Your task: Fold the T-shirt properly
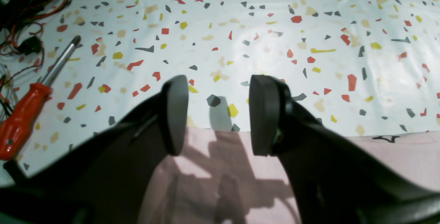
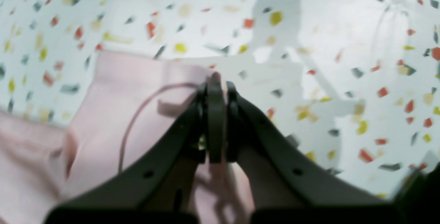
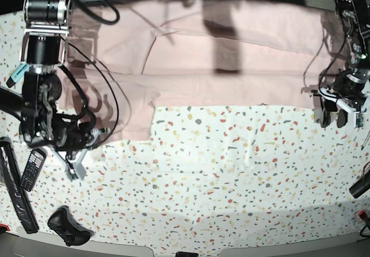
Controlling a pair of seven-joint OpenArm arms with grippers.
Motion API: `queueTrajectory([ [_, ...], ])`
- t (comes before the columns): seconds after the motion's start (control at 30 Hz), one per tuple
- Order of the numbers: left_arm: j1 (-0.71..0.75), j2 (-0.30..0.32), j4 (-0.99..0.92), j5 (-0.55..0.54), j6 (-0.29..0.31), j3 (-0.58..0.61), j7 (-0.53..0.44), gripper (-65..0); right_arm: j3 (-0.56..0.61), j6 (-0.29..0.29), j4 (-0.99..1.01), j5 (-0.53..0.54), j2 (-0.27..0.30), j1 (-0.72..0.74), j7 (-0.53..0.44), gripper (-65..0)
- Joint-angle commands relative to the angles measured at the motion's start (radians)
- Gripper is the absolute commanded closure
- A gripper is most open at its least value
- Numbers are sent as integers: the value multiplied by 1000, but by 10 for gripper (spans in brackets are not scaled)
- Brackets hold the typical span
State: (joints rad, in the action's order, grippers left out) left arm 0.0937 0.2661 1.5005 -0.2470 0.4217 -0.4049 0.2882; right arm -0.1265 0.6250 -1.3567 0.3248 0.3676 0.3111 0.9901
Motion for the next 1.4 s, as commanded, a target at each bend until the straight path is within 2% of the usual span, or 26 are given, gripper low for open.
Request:
queueTrajectory([
  [0.0,-13,14,18,-11,-3,-6,-26,-273,-4,3,-42,19,11,5,-4,0],
  [0.53,-13,15,18,-4,-3,-6,-26,-273,-4,4,-508,158,6,-393,13,0],
  [0.73,-13,15,18,-4,-3,-6,-26,-273,-4,4,-688,159,6,-561,-10,0],
  [1.03,-13,15,18,-4,-3,-6,-25,-273,-4,8,-728,158,6,-704,-71,0],
  [1.37,-13,20,18,-4,-3,-6,-23,-273,-4,34,-728,183,6,-750,-88,0],
])
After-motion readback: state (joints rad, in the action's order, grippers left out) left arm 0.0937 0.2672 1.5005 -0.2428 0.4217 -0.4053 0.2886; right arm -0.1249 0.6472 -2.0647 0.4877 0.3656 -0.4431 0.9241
